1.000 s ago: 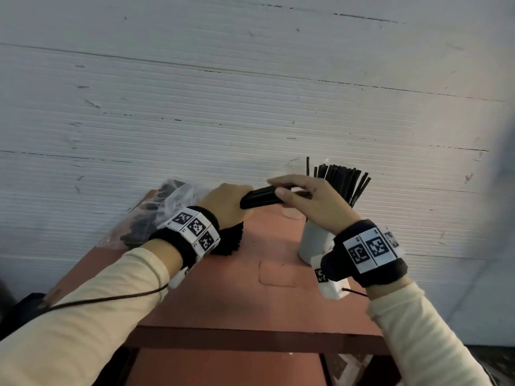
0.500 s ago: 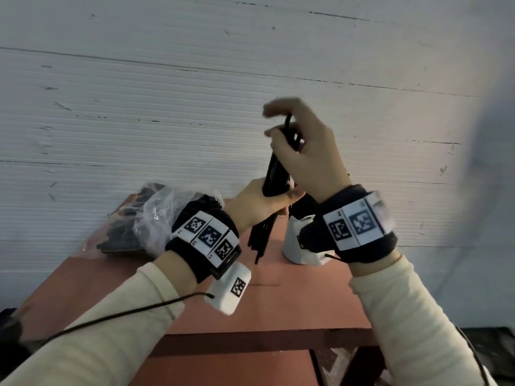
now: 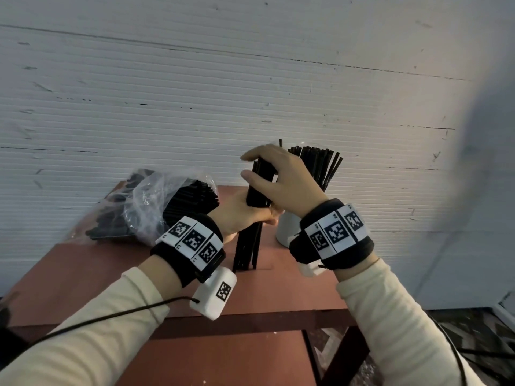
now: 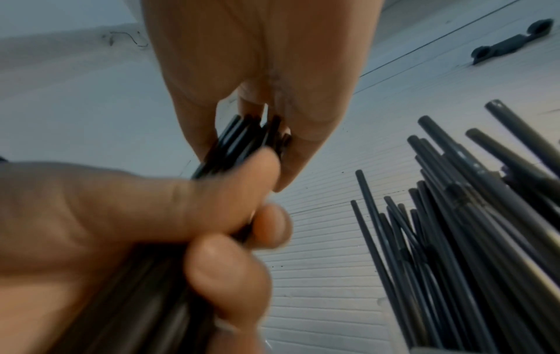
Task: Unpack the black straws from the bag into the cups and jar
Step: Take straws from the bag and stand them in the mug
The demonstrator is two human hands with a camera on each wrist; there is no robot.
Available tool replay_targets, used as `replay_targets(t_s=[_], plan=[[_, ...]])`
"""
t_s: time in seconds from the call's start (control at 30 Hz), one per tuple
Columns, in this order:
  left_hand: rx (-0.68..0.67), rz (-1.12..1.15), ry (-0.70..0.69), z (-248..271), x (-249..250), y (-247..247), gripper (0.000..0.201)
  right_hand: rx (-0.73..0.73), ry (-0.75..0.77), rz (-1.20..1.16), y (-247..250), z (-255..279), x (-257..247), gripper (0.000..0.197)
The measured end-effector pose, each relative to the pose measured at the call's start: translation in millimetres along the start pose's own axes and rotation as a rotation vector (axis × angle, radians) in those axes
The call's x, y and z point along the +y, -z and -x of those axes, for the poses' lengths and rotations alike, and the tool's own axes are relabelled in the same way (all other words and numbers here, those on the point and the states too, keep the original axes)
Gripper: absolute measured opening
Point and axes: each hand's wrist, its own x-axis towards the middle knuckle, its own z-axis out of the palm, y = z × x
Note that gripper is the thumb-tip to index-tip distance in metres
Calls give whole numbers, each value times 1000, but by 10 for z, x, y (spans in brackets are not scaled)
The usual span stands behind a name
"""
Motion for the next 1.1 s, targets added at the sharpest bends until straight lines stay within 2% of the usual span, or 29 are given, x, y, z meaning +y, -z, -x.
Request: replay_targets(t_s=[0.07,0.13,0.2,0.33,0.43,0.53,0.63,0.67,0.73,0.8,0.83,0.93,0.97,1.03,1.1], plan=[[-74,-56,113,3,-102,33,24,-22,-1,15,-38,36,26,23],[-146,-132,209,20,-186,48,26,-3,-8,-2,-53,68,33,22],[-136,-189,242,21,-226,60,32,12,-18,-25,-35,85,2,25],[-66,-112,177,65,-61,22,41,117,-86,-103,145,104,-105,57],[-102,-26,75,118,155,19,39,146,-189,-196,323,142,-153,72],[-295,-11,-8,160,247,-4,32,-80,-211,-240,434,184,-166,53],[-437,37,3,176,228,-64,14,-340,-206,-365,420,240,-162,32],[-453,21,-1,173,211,-85,13,-367,-202,-374,405,257,-148,23],[-466,-72,3,175,218,-135,23,-341,-191,-404,394,270,-103,9],[-385,-113,-10,137,223,-162,24,-228,-198,-409,448,249,-47,7],[-314,-112,-15,97,224,-169,32,-149,-206,-405,501,225,-10,8],[-14,-179,50,-84,132,-182,89,93,-245,-402,738,122,110,11],[68,-230,57,-133,111,-205,98,154,-265,-391,820,82,159,13],[141,-271,44,-260,59,-269,110,230,-309,-364,962,7,270,14],[139,-239,59,-401,21,-327,124,261,-350,-337,1055,-56,390,13]])
